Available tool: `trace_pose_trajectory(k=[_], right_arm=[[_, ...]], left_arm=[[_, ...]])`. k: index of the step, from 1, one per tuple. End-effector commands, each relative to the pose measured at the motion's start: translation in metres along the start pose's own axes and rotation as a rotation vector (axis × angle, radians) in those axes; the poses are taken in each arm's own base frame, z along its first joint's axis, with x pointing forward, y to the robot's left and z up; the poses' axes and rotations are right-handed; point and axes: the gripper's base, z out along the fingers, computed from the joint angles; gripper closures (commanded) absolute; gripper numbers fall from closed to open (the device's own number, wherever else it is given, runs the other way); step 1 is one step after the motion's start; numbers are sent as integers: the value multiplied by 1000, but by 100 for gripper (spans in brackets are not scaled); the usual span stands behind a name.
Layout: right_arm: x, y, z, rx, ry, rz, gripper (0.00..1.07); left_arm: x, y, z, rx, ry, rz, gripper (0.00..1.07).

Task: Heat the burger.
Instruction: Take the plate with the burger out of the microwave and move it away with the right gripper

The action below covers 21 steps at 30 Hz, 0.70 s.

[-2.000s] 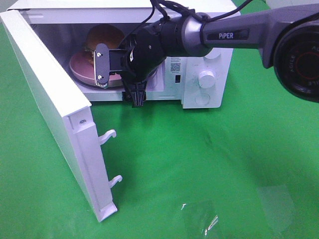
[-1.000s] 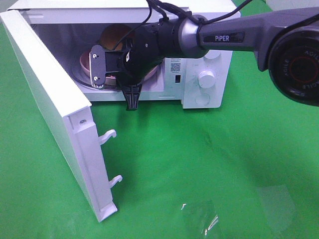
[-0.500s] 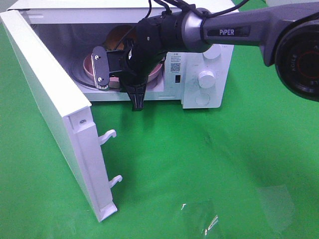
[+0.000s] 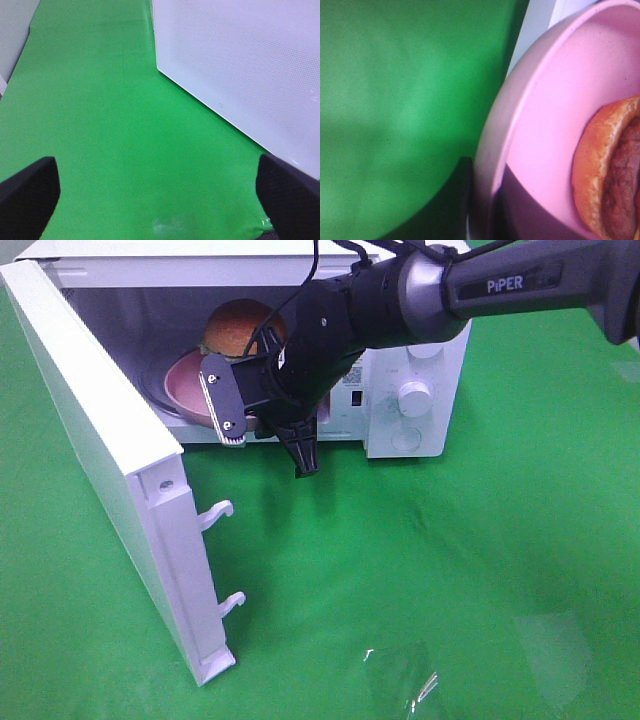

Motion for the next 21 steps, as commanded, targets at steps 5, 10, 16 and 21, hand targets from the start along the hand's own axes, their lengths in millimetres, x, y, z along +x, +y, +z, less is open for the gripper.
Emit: trace_pose_trajectory(k=[5, 10, 16, 21], right_arm=[[7, 4, -23, 78, 10, -76, 107], [7, 11, -29, 120, -3, -78, 107], [8, 20, -37, 194, -25, -80, 107], [10, 31, -45, 222, -33, -95, 107]], left_arm=[[1, -1, -2, -3, -28, -3, 7], [1, -1, -2, -3, -28, -3, 7], [1, -1, -2, -3, -28, -3, 7], [1, -1, -2, -3, -28, -3, 7]])
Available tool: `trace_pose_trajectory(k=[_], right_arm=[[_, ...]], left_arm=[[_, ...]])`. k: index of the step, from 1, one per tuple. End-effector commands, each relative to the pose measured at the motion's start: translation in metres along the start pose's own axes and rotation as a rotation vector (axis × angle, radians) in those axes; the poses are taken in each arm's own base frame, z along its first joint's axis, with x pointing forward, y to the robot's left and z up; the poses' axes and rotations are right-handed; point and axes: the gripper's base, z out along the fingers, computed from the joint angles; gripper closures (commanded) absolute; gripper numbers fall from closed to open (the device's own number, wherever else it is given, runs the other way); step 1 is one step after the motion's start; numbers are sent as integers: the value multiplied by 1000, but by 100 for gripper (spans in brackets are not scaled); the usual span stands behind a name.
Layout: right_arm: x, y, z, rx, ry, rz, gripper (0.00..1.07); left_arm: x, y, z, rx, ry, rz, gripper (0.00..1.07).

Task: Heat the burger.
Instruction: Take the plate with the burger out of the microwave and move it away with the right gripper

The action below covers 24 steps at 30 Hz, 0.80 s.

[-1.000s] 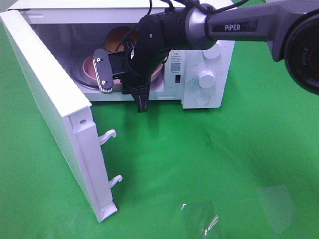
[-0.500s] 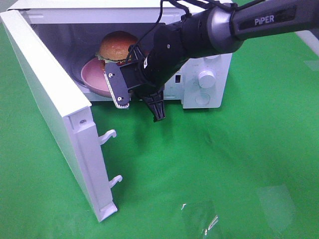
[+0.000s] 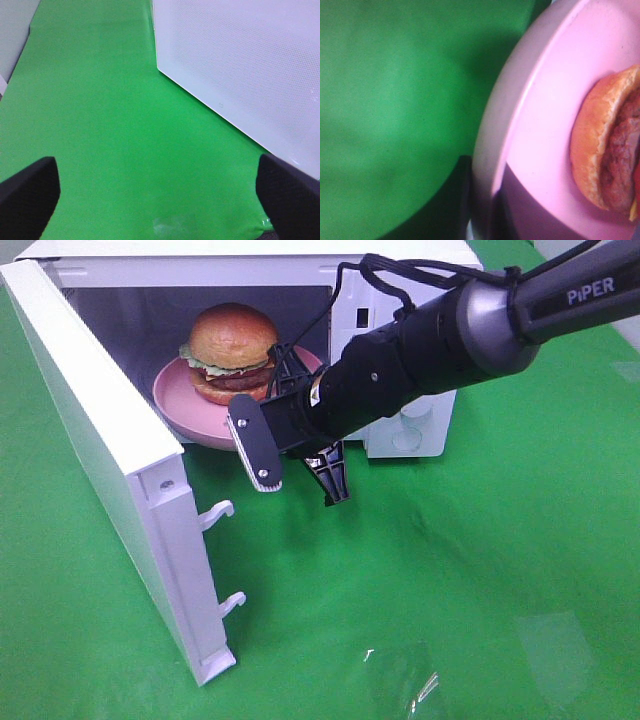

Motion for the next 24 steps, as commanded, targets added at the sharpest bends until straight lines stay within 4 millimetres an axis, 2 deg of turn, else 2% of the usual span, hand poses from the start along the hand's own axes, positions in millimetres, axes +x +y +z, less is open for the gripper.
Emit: trace_pose_trajectory(k=[1, 7, 16, 24], right_arm=[[4, -7, -20, 109, -12, -3, 107], [5, 6, -31, 95, -13, -20, 107], [5, 13, -53, 121, -23, -62, 107], [2, 1, -74, 162, -25, -104, 107]], left_arm=[[1, -1, -2, -3, -28, -3, 7], [1, -1, -2, -1, -28, -4, 7], [1, -1, -2, -1, -28, -4, 7], [1, -1, -2, -1, -28, -4, 7]])
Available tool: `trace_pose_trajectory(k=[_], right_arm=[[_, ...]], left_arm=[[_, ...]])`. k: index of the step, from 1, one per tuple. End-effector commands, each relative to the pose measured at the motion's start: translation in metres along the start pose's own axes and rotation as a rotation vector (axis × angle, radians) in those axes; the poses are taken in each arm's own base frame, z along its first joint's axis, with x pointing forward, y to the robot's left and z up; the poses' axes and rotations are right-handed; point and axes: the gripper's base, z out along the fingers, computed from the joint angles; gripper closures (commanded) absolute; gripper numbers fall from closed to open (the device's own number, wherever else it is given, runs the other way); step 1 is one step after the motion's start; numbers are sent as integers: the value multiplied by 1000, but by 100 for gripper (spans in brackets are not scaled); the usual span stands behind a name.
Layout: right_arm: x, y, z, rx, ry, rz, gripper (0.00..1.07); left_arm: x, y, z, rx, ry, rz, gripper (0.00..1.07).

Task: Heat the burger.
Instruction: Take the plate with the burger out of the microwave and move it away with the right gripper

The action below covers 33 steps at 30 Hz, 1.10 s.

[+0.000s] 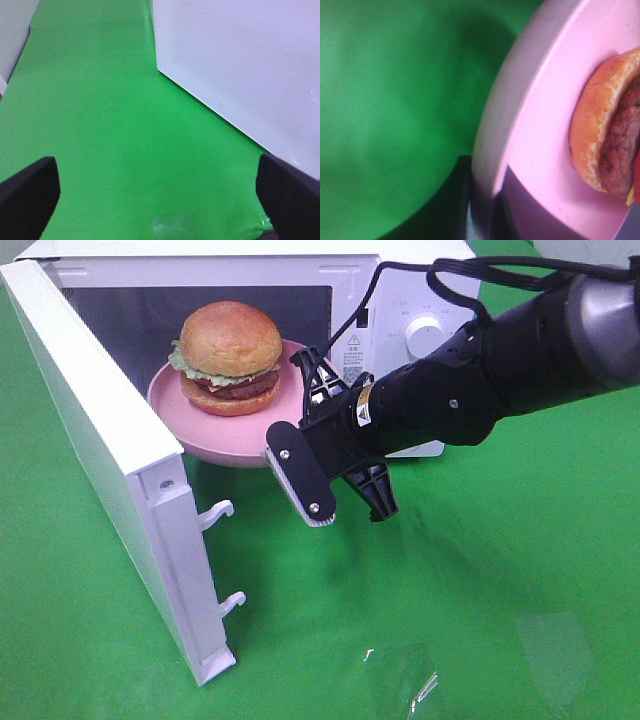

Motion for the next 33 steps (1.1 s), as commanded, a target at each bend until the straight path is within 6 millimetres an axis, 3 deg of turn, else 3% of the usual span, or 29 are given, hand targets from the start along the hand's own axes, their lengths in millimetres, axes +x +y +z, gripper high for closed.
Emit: trace_pose_trajectory(k=[1, 8, 12, 33], right_arm=[[4, -21, -17, 103, 4, 40, 107], [4, -22, -28, 101, 6, 21, 107], [3, -7, -41, 95, -1, 8, 107], [-16, 28, -100, 30, -29, -56, 107]], left_arm=[[1, -1, -2, -1, -28, -4, 7], [1, -1, -2, -2, -28, -3, 7], [1, -1, -2, -2, -28, -3, 7], [1, -1, -2, -2, -28, -3, 7]])
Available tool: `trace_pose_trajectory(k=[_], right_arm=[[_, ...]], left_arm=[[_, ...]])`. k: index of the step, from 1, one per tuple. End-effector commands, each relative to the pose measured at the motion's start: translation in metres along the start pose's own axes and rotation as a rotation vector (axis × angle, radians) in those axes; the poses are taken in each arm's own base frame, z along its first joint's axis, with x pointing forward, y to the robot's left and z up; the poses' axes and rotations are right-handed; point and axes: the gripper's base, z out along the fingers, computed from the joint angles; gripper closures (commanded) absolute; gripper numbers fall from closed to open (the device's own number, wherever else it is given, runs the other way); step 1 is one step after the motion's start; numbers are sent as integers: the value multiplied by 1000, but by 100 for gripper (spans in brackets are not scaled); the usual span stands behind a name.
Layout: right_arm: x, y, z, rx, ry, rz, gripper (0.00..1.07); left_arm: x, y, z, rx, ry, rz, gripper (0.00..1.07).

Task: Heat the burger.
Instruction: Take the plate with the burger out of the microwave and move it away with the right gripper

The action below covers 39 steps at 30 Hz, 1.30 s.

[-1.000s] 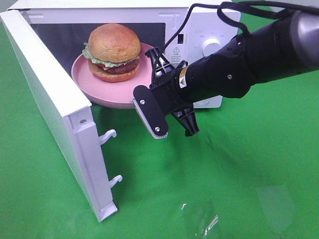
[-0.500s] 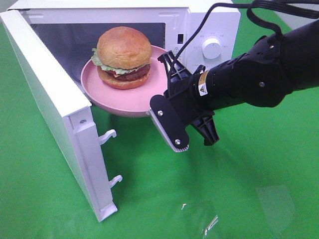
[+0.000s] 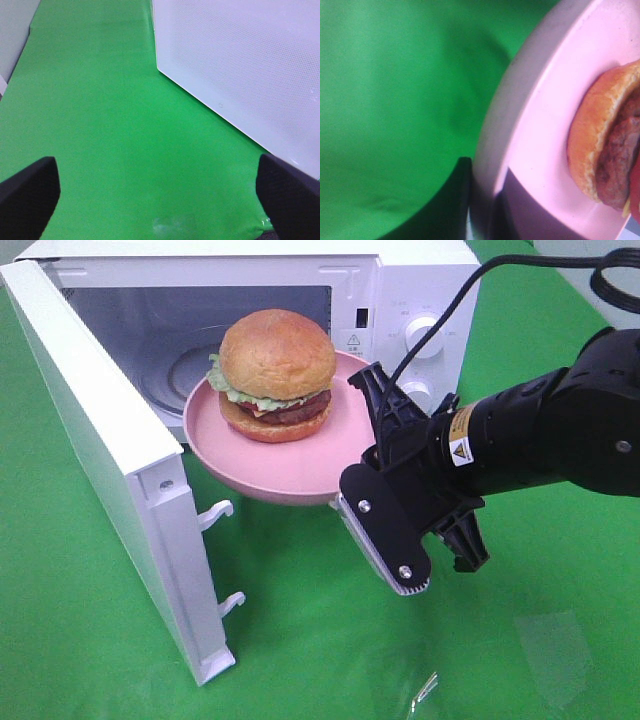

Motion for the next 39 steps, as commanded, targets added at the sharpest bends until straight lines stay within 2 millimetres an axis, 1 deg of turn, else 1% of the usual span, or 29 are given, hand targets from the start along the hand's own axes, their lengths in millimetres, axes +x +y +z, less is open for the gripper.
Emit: trace_pose_trajectory(k=[1, 2, 3, 4, 5, 6, 7, 8, 9, 10, 11, 12, 13, 14, 15, 16, 17, 18, 20, 21, 22, 25, 28, 31, 34, 35, 36, 37, 39], right_arm=[[-4, -6, -17, 69, -12, -15, 107], [-5, -3, -23, 58, -10, -17, 107], [-5, -3, -23, 58, -10, -17, 107], [-6, 1, -30, 48, -8, -20, 107], [-6, 1, -30, 48, -8, -20, 107], [-5, 6, -37, 34, -2, -20, 107], [-5, 6, -37, 34, -2, -20, 107], [-5, 12, -45, 21, 5, -18, 107], [-5, 12, -45, 21, 5, -18, 107], [-5, 18, -52, 19, 7, -9, 107], [-5, 18, -52, 19, 7, -9, 107], [-4, 22, -60, 21, 11, 16, 107], [-4, 24, -65, 21, 14, 26, 107], [-4, 24, -65, 21, 14, 26, 107], [-3, 30, -73, 3, 25, 27, 107], [-3, 30, -73, 3, 25, 27, 107], [-2, 37, -80, -18, 35, 25, 107], [-2, 37, -80, -18, 35, 25, 107], [-1, 47, -95, -27, 50, 51, 107], [-1, 47, -95, -27, 50, 51, 107], [0, 53, -101, -36, 59, 84, 107], [1, 58, -106, -48, 70, 112, 107], [4, 66, -118, -68, 112, 158, 107], [5, 67, -120, -73, 126, 174, 107], [10, 71, -130, -89, 190, 251, 107], [10, 71, -130, -89, 190, 251, 107], [13, 74, -133, -103, 224, 306, 107], [13, 74, -133, -103, 224, 306, 107], [16, 78, -135, -127, 265, 360, 107]], left_arm=[[1, -1, -2, -2, -28, -3, 7], [1, -1, -2, -2, -28, -3, 7], [1, -1, -2, -2, -28, -3, 7], [1, -1, -2, -2, -28, -3, 7], [1, -1, -2, -2, -28, -3, 7], [1, -1, -2, -2, -28, -3, 7], [1, -1, -2, -2, -28, -3, 7], [1, -1, -2, -2, -28, -3, 7], [1, -1, -2, -2, -28, -3, 7], [1, -1, -2, -2, -28, -3, 7], [1, -1, -2, -2, -28, -3, 7], [1, -1, -2, -2, -28, -3, 7], [1, -1, -2, -2, -28, -3, 7], [1, -1, -2, -2, -28, -3, 7], [1, -1, -2, -2, -28, -3, 7], [1, -1, -2, -2, -28, -3, 7], [1, -1, -2, -2, -28, -3, 7], [1, -1, -2, -2, -28, -3, 7], [1, -1, -2, -2, -28, -3, 7], [1, -1, -2, -2, -28, -3, 7], [1, -1, -2, -2, -28, -3, 7], [1, -1, -2, -2, -28, -3, 7], [1, -1, -2, -2, -28, -3, 7], [1, -1, -2, -2, -28, -3, 7], [1, -1, -2, -2, -28, -3, 7], [1, -1, -2, -2, -28, -3, 7], [1, -1, -2, -2, -28, -3, 7], [1, -1, -2, -2, -28, -3, 7], [1, -1, -2, -2, -28, -3, 7]])
